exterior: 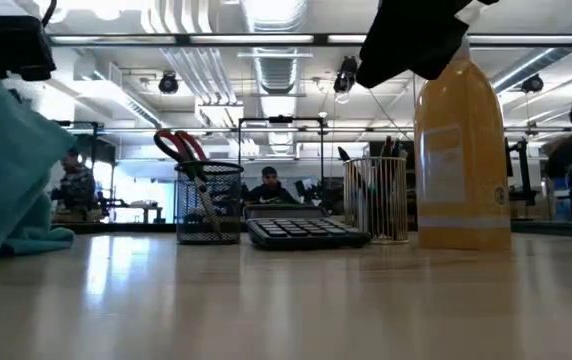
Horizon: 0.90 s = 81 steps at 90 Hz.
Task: Apply microfiber cloth
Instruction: Move the blue microfiber cloth to the middle left
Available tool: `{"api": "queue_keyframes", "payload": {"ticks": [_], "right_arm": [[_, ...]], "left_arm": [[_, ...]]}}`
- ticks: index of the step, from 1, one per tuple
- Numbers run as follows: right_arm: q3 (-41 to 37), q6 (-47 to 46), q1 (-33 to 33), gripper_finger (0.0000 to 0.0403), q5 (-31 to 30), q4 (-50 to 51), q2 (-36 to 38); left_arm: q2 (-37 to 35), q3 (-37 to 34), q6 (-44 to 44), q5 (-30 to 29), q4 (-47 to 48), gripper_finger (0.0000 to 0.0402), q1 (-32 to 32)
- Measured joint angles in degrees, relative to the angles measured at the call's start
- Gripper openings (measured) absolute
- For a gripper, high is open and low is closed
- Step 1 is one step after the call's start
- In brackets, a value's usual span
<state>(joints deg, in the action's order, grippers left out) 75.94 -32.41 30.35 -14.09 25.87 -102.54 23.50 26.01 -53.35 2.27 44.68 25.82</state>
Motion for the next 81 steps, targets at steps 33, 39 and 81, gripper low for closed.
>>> {"api": "queue_keyframes", "payload": {"ticks": [33, 39, 81], "right_arm": [[0.0, 0.1, 0.0, 0.013, -0.5, 0.0, 0.0], [0.0, 0.4, 0.0, 0.0135, -0.7, 0.0, 0.0], [0.0, 1.6, -0.3, 0.0142, -1.6, -0.1, 0.0]], "left_arm": [[19.8, 10.8, -2.5, 15.6, 9.2, 0.0128, 0.0], [23.4, 12.5, -2.6, 16.2, 12.1, 0.0134, 0.0], [42.6, 27.0, 6.3, -8.5, 31.0, 0.0164, -0.1]]}}
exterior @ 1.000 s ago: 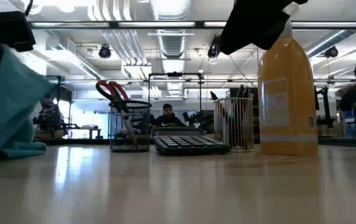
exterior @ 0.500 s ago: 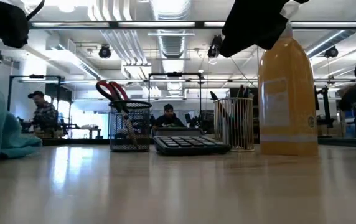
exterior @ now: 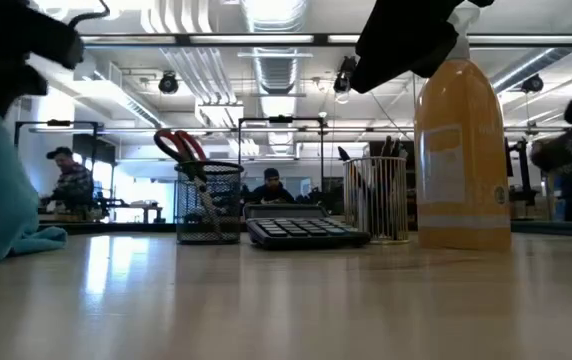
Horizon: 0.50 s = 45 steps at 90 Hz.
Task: Apply microfiber cloth
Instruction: Move the blue microfiber cloth to the middle left
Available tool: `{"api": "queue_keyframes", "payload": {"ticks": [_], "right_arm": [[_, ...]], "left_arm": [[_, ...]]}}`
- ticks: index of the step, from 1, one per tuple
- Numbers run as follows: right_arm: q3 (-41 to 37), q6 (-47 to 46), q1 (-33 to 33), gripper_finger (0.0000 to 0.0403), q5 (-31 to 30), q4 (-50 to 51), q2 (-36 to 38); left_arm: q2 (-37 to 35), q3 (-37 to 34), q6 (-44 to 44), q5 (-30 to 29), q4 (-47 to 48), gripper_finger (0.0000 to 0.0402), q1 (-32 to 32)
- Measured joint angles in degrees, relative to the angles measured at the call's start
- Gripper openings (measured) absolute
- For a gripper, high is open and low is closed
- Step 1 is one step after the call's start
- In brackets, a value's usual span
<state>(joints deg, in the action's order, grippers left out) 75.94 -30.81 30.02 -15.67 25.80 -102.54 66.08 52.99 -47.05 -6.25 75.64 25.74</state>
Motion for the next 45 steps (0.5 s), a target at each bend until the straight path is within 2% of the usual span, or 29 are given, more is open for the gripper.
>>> {"api": "queue_keyframes", "payload": {"ticks": [8, 20, 27, 39, 45], "right_arm": [[0.0, 0.4, -0.1, 0.0136, 0.0, 0.0, 0.0], [0.0, 0.7, -0.1, 0.0126, -1.0, 0.0, 0.0], [0.0, 0.7, -0.1, 0.012, -1.2, 0.0, 0.0], [0.0, 0.5, -0.1, 0.0111, -1.9, 0.0, 0.0], [0.0, 0.4, -0.1, 0.0107, -2.0, 0.0, 0.0]], "left_arm": [[2.2, 2.2, -1.3, 0.7, 4.5, 0.018, 0.0], [4.2, 3.3, -4.5, 9.4, 10.4, 0.0204, 0.1], [4.8, 3.3, -4.9, 12.5, 10.0, 0.0216, 0.2], [5.6, 3.2, -5.3, 13.3, 8.3, 0.0229, 1.0], [6.2, 3.2, -6.1, 15.5, 8.0, 0.0231, 1.7]]}}
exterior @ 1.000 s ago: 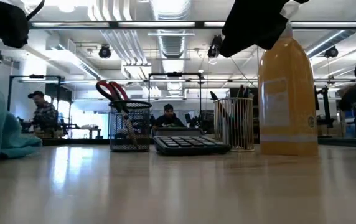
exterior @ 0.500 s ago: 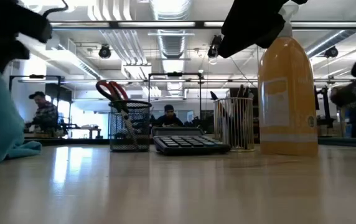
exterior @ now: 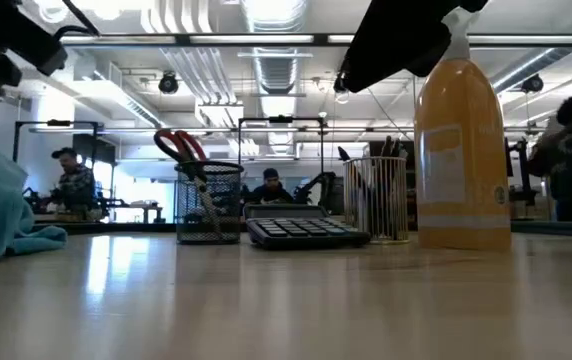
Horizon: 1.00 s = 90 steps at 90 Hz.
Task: Apply microfiber cloth
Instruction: Move the blue microfiber cloth to the middle left
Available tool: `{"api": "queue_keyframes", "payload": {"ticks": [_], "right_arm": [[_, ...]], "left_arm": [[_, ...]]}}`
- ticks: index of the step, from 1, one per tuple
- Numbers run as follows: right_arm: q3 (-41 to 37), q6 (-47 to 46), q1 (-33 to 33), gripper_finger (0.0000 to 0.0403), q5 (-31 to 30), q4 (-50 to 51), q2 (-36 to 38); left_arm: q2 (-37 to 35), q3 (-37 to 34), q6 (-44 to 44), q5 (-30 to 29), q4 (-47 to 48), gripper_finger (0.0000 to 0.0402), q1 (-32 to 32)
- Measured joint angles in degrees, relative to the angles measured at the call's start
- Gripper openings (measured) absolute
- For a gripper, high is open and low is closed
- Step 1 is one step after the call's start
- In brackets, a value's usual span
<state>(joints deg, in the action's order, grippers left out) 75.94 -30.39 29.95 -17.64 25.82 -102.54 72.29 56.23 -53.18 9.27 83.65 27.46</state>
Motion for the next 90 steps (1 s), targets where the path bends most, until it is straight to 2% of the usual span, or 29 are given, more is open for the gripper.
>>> {"api": "queue_keyframes", "payload": {"ticks": [9, 17, 33, 55, 62, 90], "right_arm": [[0.0, 0.0, 0.0, 0.0102, 0.0, 0.0, 0.0], [0.0, 0.0, 0.0, 0.0098, 0.0, 0.0, 0.0], [0.0, 0.0, -0.1, 0.0089, -0.5, 0.0, 0.0], [0.0, 0.0, -0.3, 0.0075, -0.5, 0.0, 0.0], [0.0, 0.0, -0.3, 0.0071, -0.5, 0.0, 0.0], [0.0, 0.0, -0.3, 0.0058, -0.5, 0.0, 0.0]], "left_arm": [[1.4, 0.0, 0.5, 3.3, -0.7, 0.0231, 1.7], [3.0, -0.1, 1.8, 3.5, -2.9, 0.0232, 3.3], [6.3, -0.1, 3.2, -8.3, -9.1, 0.0242, 4.3], [11.9, -0.1, 11.9, -7.8, -16.4, 0.0237, 4.7], [13.9, -0.1, 14.5, -9.5, -18.6, 0.0229, 4.7], [20.4, -2.2, 18.3, -10.5, -19.0, 0.0197, 4.9]]}}
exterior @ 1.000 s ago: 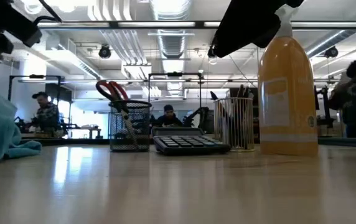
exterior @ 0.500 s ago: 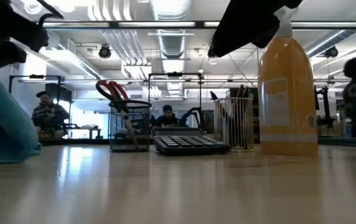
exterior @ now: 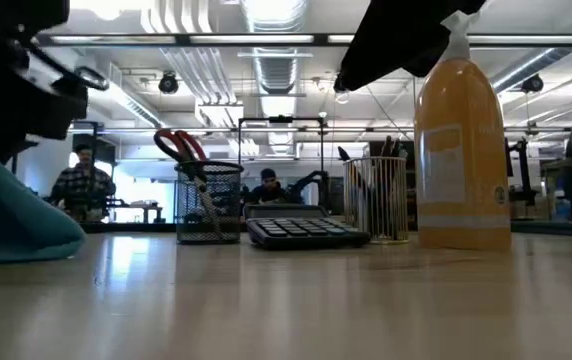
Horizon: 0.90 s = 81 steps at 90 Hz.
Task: Apply microfiber cloth
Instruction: Move the blue microfiber cloth to the middle left
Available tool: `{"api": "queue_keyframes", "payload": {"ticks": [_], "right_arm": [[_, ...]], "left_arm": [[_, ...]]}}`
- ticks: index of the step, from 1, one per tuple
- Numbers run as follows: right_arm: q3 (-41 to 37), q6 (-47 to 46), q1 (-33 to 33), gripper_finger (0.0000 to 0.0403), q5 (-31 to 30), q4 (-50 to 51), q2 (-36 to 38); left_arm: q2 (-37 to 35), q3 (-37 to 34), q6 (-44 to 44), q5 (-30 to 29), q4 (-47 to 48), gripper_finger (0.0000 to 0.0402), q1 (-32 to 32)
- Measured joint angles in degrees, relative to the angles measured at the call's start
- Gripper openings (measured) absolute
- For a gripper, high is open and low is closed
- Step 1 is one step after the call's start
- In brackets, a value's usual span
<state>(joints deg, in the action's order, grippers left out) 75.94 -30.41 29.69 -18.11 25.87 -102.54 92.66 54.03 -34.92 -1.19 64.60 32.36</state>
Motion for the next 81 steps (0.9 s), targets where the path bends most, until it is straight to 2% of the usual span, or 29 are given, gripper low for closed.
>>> {"api": "queue_keyframes", "payload": {"ticks": [13, 40, 68, 81], "right_arm": [[0.0, 0.0, 0.0, 0.0059, 0.0, 0.0, 0.0], [0.0, 0.3, -0.2, 0.008, 0.0, 0.0, 0.0], [0.0, 0.3, -1.0, 0.009, 0.0, -0.9, 0.0], [0.0, 0.4, -1.1, 0.0083, 0.0, -0.9, 0.0]], "left_arm": [[0.2, -3.3, -2.6, -5.4, -0.1, 0.0181, 0.1], [-2.0, -11.9, -13.4, -5.6, -0.1, 0.0125, -3.6], [-2.1, -13.3, -14.6, -6.5, 1.7, 0.0066, -13.8], [-2.1, -12.9, -11.7, -10.7, 5.4, 0.0042, -20.7]]}}
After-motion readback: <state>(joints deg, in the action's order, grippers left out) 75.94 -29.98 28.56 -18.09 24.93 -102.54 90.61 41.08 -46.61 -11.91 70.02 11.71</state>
